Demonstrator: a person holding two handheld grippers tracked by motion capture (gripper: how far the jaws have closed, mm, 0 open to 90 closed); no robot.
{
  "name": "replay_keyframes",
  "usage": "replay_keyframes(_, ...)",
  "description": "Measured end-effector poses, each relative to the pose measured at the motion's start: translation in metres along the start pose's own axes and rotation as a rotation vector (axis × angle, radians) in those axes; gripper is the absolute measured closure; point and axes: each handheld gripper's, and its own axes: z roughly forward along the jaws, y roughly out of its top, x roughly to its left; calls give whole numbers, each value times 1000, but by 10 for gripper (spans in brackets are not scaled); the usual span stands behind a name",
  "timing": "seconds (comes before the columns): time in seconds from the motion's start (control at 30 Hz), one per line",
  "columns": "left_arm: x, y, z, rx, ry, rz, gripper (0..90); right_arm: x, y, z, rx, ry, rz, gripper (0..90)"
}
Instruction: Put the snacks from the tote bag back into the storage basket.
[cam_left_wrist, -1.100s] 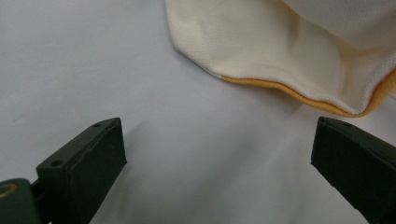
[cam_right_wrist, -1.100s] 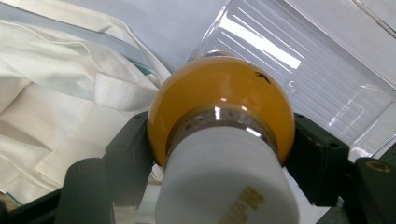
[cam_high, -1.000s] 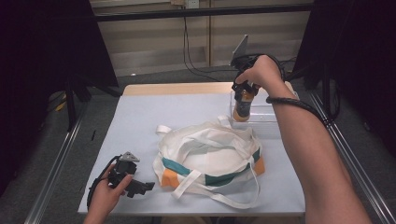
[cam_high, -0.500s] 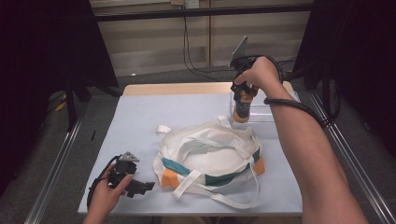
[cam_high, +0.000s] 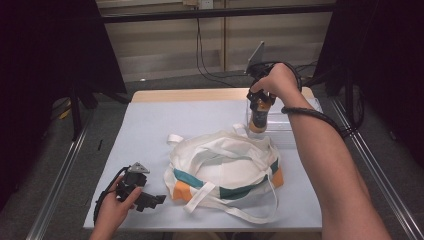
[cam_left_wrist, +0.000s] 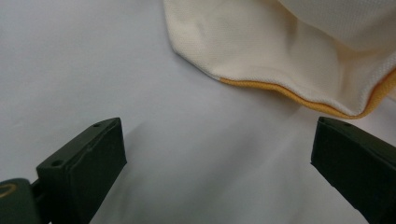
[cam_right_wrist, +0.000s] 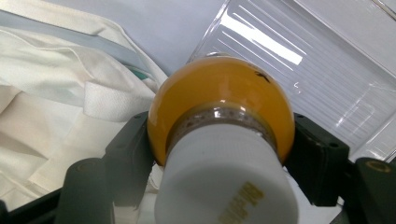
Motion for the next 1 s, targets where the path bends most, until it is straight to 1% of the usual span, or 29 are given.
replay_keyframes(0.1,-1,0,1,-18,5,-11,29,0,0,1,-1,-1,-2,298)
replay_keyframes(0.47,-1,-1,0,-15,6,-10,29,-1,1,6,4,3,8,298)
replay_keyframes(0.53,-1,0,0,-6,-1,-7,29,-1,1,7,4,5,7,298)
replay_keyframes(0.67,-1,-1,0,-15,3,-12,29,-2,1,9,4,3,7,298)
replay_keyframes(1.0,-1,-1,0,-13,4,-14,29,-1,1,14,11,3,6,298)
